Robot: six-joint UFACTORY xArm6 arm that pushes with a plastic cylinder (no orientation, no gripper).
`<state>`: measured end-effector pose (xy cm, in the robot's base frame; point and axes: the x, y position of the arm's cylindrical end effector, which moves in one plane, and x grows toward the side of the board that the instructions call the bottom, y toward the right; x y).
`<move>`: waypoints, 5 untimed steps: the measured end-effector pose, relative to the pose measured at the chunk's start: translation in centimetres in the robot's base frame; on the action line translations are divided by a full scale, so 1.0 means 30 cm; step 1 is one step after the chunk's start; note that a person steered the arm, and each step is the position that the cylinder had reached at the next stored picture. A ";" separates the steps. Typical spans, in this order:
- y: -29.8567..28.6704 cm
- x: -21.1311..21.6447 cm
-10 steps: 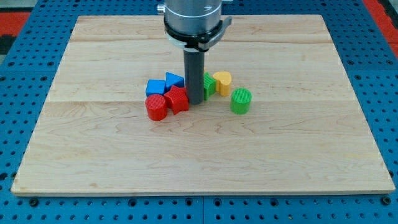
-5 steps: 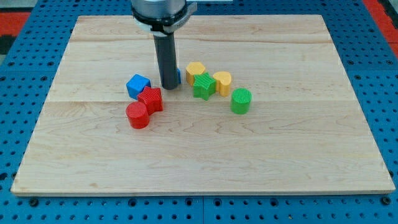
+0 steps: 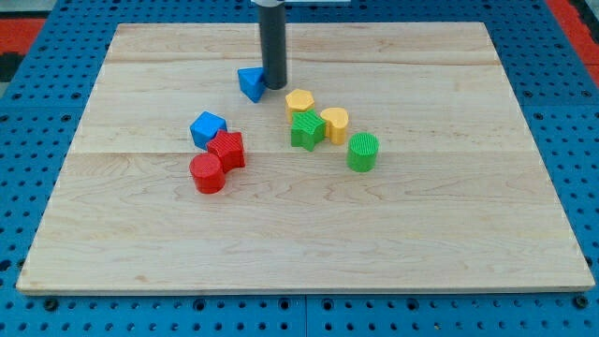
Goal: Move the blue triangle horizontally left to the green star
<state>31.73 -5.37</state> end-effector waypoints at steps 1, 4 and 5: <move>-0.116 -0.003; -0.249 0.030; -0.243 0.136</move>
